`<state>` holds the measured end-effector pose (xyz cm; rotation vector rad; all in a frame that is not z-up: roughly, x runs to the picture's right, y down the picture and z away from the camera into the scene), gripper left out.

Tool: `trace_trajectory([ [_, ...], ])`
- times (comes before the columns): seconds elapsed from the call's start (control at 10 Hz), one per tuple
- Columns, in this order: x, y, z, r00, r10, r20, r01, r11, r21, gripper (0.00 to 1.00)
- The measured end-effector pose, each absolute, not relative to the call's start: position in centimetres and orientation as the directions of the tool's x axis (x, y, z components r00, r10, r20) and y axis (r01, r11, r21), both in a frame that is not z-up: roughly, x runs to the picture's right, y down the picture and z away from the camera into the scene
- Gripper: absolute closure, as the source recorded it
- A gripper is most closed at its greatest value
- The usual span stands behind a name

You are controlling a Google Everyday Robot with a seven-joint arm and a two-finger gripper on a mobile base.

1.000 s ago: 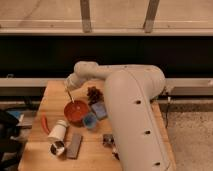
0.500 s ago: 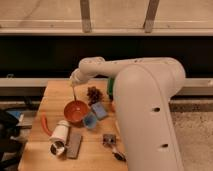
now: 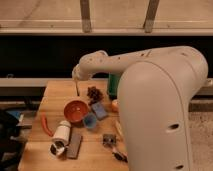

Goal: Place fork in red bowl

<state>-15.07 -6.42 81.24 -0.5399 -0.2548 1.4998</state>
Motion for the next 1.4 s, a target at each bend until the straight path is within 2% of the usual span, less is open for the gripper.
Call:
trace_trajectory([
  [0.7,-15.4,-3.4,81.0,0.069,0.977,-0.201,-0.862,-0.044,-0.505,1.00],
  [1.4,-16.9,2.3,81.9,0.060,0.953,-0.296,-0.838,-0.113,-0.534,1.00],
])
